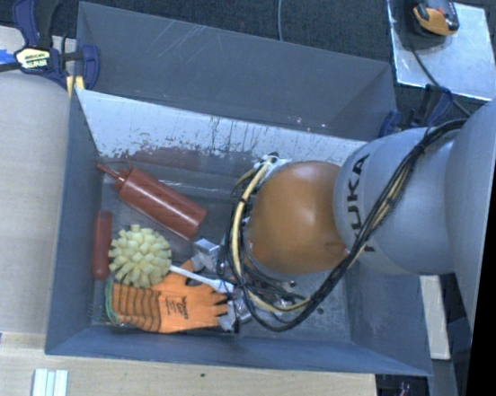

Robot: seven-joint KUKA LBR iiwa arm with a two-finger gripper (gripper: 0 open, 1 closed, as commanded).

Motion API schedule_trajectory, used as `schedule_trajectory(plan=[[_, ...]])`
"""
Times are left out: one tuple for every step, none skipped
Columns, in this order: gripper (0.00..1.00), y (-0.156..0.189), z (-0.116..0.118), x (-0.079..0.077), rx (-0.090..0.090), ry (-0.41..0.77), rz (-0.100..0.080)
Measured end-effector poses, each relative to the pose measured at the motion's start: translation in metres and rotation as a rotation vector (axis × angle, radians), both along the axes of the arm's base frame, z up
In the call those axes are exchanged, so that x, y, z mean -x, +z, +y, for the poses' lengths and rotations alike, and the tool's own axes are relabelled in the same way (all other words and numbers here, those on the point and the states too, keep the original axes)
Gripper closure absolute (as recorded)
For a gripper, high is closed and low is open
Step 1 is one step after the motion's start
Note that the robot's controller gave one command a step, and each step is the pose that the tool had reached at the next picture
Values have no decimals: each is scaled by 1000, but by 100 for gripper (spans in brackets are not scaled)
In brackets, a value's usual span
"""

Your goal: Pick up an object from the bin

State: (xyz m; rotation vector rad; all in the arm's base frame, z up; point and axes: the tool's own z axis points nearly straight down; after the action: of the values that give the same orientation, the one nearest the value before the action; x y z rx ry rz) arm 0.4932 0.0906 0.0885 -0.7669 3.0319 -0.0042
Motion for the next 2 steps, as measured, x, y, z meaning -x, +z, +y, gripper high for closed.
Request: schedule_trajectory(plan=[[100, -17, -21, 5, -9, -317, -10], [100, -17, -21, 5, -9, -318, -10]])
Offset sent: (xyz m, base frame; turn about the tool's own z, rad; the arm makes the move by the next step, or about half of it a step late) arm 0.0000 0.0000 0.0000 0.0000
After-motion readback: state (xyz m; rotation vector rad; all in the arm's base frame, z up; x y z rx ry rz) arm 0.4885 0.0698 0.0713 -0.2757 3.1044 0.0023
